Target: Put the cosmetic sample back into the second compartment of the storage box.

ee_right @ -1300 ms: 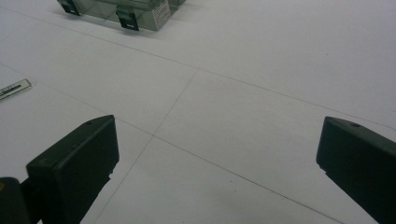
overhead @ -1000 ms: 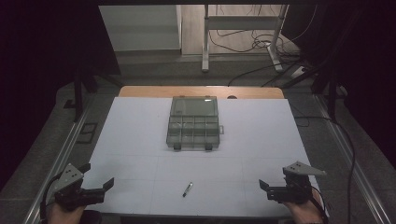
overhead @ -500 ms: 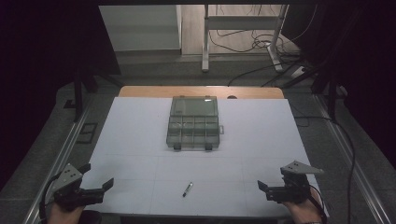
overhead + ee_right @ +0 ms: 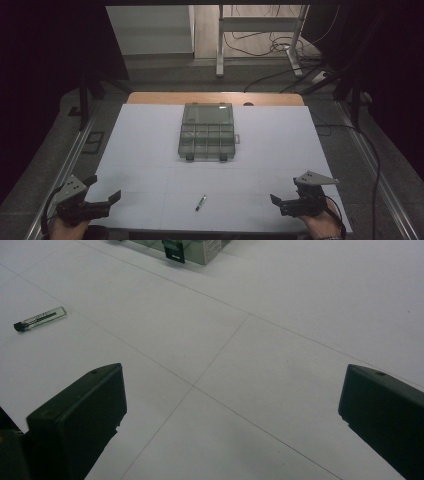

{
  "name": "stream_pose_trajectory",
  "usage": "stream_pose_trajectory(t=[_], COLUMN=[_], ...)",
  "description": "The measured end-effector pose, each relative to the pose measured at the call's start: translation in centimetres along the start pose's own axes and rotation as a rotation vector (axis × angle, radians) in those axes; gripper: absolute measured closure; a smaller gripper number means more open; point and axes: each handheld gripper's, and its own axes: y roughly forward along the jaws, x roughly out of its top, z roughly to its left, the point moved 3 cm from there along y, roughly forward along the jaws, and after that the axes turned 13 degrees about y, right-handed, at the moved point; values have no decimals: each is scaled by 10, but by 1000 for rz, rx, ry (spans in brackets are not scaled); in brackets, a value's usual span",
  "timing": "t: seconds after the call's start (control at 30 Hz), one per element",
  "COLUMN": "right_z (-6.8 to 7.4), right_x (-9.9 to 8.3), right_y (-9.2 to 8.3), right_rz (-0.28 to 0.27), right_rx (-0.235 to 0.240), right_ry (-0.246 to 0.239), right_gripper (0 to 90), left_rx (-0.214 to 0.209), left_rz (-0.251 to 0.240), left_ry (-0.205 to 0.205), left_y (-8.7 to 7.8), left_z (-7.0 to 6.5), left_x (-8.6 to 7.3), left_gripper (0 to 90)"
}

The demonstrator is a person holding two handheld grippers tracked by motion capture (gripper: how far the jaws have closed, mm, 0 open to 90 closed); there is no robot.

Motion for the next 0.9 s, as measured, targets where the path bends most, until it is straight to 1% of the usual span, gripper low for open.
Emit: stream_pose_trajectory(t=[0.1,0.37,0.4,0.5,0.53,0.6,0.63,0.77,0.8,0.83,0.9], right_z=[2,7,9,11,13,14,17,22,25,25,30], right_x=[0,3,5,6,7,8,10,12,14,14,16], right_y=[2,8,10,12,14,15,18,22,24,24,28], right_rz=[11,14,22,29,36,40,45,53,59,59,65], right_rx=[7,34,46,60,73,76,89,107,116,116,135], right_ry=[-10,-37,-49,-54,-63,-62,-71,-78,-86,-86,-92], right_gripper=[0,0,0,0,0,0,0,0,0,0,0], left_rx=[-1,-2,-2,-2,-1,-1,0,1,0,0,1], left_rz=[0,-1,-1,-1,-1,0,-1,-2,-3,-3,-2], left_ry=[-4,-7,-9,-12,-13,-15,-18,-22,-25,-25,-27], left_y=[0,0,0,0,0,0,0,0,0,0,0], left_z=[0,1,1,1,1,2,2,2,2,2,2], left_x=[0,0,0,0,0,-1,-1,-1,-1,-1,-1], left_gripper=[16,17,17,17,18,18,18,18,18,19,19])
